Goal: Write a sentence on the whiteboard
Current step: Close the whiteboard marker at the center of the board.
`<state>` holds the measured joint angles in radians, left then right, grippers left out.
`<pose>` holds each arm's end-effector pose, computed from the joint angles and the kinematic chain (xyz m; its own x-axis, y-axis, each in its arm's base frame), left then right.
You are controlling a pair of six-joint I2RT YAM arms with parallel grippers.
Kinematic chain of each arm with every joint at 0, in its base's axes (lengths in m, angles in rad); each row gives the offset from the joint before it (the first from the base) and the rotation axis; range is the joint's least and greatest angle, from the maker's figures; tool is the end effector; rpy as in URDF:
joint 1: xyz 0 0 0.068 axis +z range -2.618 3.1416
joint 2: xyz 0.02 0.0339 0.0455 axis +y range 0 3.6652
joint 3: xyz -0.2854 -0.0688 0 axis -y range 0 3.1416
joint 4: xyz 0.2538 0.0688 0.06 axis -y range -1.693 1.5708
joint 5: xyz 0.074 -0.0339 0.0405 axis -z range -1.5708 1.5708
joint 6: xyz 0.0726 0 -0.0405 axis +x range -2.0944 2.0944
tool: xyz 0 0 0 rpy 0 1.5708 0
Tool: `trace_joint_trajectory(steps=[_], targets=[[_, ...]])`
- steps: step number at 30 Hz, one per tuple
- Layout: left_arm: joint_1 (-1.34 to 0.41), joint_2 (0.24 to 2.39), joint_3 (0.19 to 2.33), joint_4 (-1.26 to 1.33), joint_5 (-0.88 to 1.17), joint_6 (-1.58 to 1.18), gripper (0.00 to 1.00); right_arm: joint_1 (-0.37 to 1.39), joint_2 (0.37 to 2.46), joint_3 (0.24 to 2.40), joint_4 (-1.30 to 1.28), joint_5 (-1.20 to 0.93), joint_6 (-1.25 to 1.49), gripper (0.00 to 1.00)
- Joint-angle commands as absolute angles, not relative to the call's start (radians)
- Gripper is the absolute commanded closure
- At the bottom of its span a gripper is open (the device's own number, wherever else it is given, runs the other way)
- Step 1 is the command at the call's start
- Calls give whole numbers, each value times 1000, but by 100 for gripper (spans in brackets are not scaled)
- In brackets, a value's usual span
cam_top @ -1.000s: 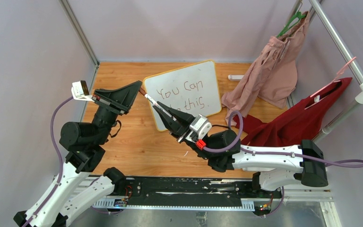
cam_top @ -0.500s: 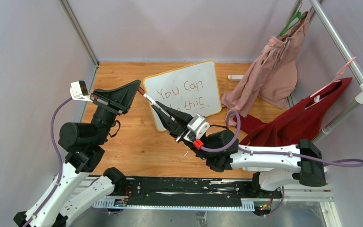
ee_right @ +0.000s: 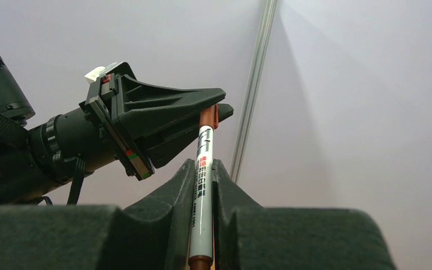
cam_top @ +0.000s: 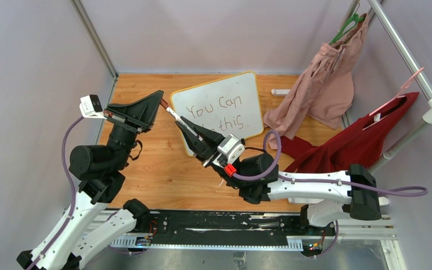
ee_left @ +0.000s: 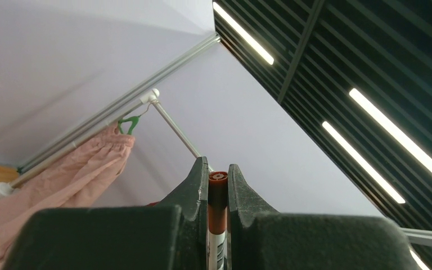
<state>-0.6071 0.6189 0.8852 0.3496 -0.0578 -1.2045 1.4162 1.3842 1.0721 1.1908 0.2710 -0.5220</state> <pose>0.1142 -0.0742 0.4884 -0.3257 -0.9087 -0.2612 0.6331 -0.0044 -0.7741 0.0683 0.3121 0.4839 0.5643 0.5013 -0.6559 -0.7433 0.6542 -0.1395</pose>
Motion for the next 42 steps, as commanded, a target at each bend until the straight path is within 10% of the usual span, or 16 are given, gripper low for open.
trace_joint_trajectory(steps=[1, 33, 42], targets=[[-648, 641, 864, 285, 131, -1218, 100, 1423, 1430, 1140, 1189, 259, -528, 100], [-827, 637, 842, 267, -22, -1129, 99, 1393, 1448, 1174, 1149, 236, -486, 100], [-827, 542, 890, 110, -197, -999, 26, 1394, 1323, 1051, 1092, 208, -456, 100]])
